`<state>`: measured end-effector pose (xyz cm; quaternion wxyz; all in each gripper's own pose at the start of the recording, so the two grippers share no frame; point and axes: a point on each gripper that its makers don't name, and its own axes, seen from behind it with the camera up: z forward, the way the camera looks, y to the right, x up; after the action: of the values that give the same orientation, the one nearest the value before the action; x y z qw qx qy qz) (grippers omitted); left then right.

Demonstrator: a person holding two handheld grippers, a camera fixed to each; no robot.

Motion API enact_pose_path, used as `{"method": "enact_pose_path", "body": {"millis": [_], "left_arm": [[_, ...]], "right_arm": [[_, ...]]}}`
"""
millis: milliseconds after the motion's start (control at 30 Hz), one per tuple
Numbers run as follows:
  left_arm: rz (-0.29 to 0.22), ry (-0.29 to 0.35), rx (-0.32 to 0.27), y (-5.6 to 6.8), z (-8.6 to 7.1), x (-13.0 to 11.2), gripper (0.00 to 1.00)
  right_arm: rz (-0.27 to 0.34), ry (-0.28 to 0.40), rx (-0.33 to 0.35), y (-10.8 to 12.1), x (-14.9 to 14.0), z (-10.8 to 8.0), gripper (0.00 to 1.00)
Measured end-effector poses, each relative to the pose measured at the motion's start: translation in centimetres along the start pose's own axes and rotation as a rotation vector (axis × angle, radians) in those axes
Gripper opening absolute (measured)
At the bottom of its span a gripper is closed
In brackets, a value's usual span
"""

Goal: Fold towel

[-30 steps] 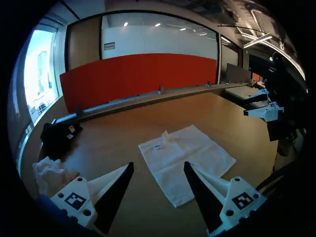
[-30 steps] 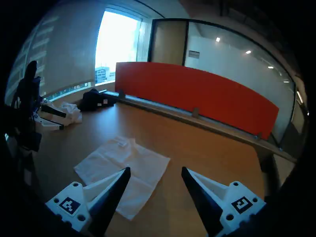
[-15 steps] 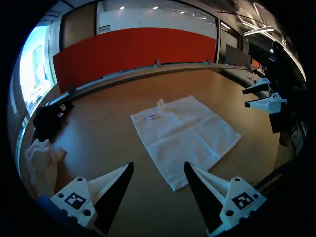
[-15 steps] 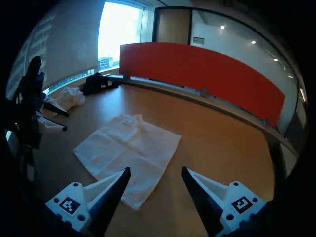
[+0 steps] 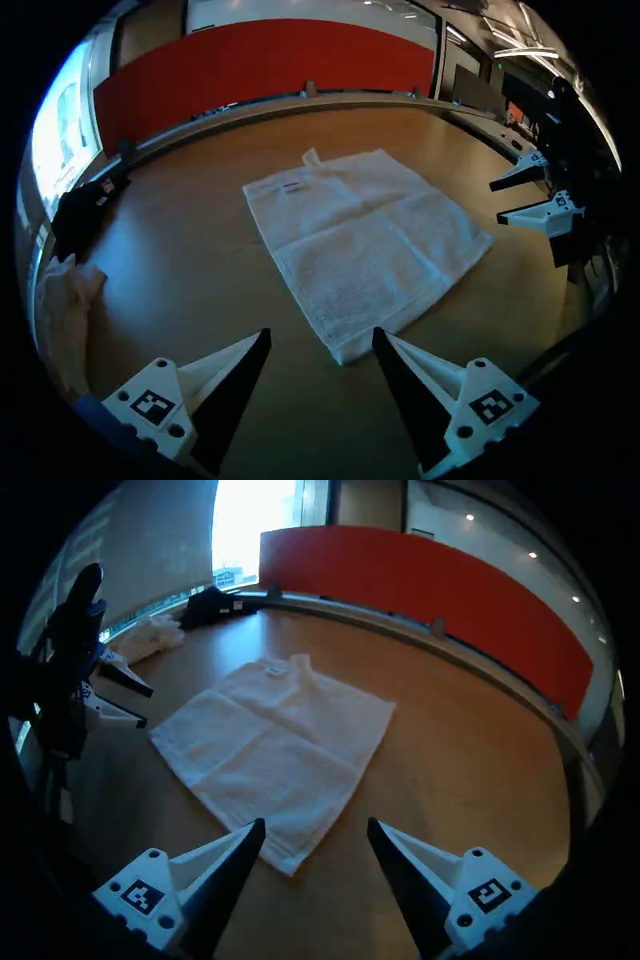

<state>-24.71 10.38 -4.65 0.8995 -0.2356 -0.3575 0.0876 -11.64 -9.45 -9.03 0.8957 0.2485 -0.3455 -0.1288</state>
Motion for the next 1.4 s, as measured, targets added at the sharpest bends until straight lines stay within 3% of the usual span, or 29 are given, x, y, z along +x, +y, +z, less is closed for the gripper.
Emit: {"method": "enact_pose_path", "body": {"millis": [367,500,633,900,1167,1400], "left_arm": [[-0.001,-0.052,-0.015,0.8,1.2,-2.0,0.94],[0.011,-0.067,-0.027,1.4,1.5,-2.3,0.93],[0.013,-0.085,-0.043,2.0,1.9,-2.6,0.86],[0.012,-0.096,-0.04,2.2,1.9,-2.8,0.7],[0.051,-0.108,-0.025,2.0,1.9,-2.9,0.58],[0.065,-0.11,-0.023,2.2,1.9,-2.9,0.51]], "right_arm": [[-0.032,-0.059,0.038,-1.2,-2.5,0.9,0.96],[-0.035,-0.078,0.053,-1.4,-3.3,1.0,0.84],[-0.025,-0.102,0.08,-1.7,-4.0,1.2,0.71],[-0.033,-0.122,0.113,-2.3,-4.9,1.3,0.54],[-0.022,-0.117,0.111,-2.3,-4.9,1.6,0.47],[-0.016,-0.114,0.108,-1.9,-4.9,1.7,0.34]]}}
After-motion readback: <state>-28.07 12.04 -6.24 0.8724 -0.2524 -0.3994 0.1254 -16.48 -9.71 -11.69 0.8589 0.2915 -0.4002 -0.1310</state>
